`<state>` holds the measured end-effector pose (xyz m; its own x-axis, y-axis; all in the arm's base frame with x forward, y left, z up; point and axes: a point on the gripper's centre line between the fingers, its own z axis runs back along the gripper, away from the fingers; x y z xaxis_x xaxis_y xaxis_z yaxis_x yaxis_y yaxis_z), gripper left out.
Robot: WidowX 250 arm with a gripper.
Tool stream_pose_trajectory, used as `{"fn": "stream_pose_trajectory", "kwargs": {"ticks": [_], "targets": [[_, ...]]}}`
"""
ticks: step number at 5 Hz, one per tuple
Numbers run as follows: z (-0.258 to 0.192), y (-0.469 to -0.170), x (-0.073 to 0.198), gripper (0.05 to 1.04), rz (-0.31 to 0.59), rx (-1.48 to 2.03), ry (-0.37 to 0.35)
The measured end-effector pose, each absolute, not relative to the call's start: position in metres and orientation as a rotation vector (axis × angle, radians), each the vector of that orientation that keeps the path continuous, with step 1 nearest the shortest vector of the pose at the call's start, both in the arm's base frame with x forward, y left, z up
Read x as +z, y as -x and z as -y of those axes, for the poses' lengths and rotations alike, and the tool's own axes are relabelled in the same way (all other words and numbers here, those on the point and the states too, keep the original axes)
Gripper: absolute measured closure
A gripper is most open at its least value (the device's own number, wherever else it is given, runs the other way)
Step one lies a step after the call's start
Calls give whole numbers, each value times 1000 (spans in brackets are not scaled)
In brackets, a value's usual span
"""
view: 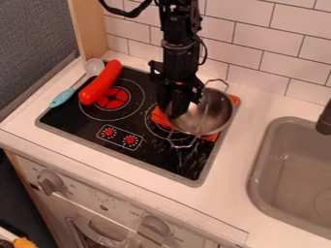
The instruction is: Move the silver wok to the left bottom of the stove
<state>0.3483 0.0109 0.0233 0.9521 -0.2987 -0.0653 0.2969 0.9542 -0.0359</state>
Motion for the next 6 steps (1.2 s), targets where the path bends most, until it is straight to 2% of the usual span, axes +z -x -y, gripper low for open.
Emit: {"fn": "stream_pose_trajectory", "kwargs": {"ticks": [1, 2, 3, 4, 5, 6], "targets": [[-11, -349, 25, 918, -62, -304, 21], [-13, -345, 43, 997, -12, -315, 1], [-30, -341, 94, 1016, 132, -265, -22], [-72, -325, 123, 1017, 177, -122, -6], [-98, -306, 122, 1018, 110, -52, -34], [-135, -286, 107, 1018, 15, 46, -67]]}}
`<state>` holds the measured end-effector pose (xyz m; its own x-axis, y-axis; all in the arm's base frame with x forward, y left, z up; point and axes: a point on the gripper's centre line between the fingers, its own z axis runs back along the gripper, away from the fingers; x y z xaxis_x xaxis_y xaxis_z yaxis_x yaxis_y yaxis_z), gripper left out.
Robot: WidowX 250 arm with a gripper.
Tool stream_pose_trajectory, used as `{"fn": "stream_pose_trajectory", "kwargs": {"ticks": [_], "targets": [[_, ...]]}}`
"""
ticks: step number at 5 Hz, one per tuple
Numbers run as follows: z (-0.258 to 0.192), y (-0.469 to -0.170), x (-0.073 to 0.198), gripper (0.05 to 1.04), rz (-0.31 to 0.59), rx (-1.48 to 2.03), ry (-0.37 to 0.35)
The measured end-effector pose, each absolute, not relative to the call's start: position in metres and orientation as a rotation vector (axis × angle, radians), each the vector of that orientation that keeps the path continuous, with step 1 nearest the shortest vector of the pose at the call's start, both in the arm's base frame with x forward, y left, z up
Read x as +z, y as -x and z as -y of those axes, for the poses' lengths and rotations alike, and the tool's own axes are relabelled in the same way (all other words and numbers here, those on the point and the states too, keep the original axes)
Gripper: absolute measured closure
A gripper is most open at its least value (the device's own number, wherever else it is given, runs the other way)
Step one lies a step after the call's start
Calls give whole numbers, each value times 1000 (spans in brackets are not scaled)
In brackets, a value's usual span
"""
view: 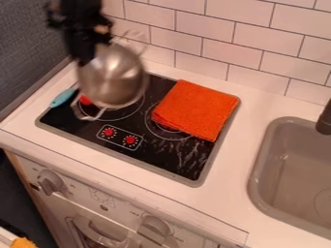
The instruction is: Move the silver wok to the left bottom of the stove
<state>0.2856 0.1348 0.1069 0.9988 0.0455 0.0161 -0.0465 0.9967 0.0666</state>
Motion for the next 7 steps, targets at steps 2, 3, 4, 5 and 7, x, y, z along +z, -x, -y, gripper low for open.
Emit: {"fn": "stream_pose_trajectory", "kwargs": {"ticks": [2, 3, 4, 5, 7], "targets": [[-146, -253, 68, 1018, -103, 3, -82], [-152, -248, 61, 1018, -125, 13, -113], [-156, -247, 60, 1018, -128, 18, -145], [-161, -245, 58, 979, -142, 30, -151], [-162, -249, 55, 528, -118, 24, -149]]}}
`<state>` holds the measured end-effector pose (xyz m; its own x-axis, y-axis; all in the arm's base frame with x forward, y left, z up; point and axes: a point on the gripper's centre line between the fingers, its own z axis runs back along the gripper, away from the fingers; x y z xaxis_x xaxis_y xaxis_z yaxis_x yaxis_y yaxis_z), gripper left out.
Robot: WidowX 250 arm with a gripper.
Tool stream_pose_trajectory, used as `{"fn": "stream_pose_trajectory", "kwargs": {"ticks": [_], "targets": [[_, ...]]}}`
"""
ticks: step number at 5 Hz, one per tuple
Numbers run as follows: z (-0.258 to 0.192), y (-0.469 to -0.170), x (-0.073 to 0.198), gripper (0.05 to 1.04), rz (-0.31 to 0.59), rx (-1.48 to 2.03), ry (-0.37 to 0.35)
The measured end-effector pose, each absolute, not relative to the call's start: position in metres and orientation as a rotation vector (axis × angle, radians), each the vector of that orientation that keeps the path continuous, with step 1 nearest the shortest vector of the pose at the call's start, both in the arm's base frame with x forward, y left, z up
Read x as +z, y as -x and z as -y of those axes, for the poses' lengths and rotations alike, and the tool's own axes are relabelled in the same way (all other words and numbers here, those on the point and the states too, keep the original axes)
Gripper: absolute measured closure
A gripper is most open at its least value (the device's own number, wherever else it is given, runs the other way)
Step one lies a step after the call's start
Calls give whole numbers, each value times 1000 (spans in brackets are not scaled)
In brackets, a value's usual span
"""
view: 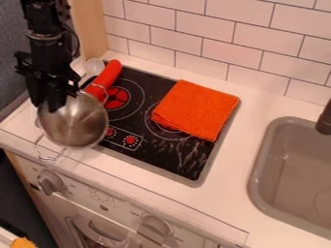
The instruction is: Move the silver wok to the left bottom of the stove
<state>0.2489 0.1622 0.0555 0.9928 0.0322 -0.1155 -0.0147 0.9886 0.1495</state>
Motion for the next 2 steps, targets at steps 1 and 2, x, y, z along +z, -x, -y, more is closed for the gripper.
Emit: {"fn": "stream_pose_trajectory", "kwargs": {"ticks": [1, 2], "targets": [[-149, -259, 73, 224, -35, -9, -165], [-130, -270, 97, 75, 72, -81, -181]]}}
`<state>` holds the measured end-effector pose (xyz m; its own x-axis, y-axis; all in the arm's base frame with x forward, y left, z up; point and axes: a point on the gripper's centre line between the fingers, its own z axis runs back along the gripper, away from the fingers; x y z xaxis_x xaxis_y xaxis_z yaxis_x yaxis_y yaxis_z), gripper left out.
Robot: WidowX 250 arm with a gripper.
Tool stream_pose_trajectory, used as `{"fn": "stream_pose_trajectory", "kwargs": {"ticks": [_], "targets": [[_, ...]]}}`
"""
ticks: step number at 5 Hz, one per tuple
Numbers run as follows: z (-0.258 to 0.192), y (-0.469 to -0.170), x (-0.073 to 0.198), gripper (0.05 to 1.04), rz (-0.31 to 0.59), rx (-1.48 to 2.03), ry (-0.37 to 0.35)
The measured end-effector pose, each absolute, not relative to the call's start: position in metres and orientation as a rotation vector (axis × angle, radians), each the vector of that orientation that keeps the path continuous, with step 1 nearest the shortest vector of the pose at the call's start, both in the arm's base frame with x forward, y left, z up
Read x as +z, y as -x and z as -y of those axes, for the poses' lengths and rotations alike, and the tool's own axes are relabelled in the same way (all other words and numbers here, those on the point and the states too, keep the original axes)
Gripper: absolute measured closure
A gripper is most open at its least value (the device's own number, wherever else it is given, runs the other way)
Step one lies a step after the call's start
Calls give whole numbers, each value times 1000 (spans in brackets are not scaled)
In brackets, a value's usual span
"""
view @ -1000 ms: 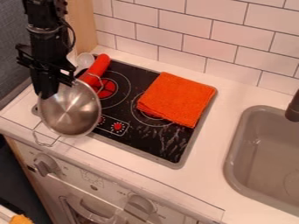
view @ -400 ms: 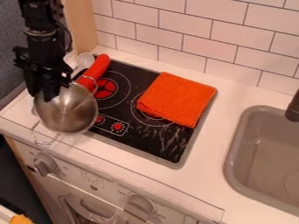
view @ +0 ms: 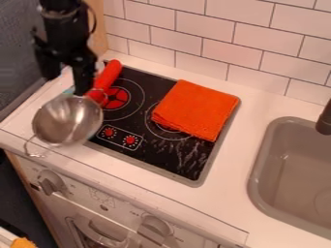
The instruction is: Move the silver wok to the left bottom of the stove
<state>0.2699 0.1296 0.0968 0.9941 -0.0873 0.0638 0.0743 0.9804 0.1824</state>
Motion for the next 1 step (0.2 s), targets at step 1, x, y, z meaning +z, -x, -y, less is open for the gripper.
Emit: {"fn": "stream_pose_trajectory", "kwargs": {"ticks": [1], "targets": [[-116, -272, 103, 79, 101, -124, -180]]}}
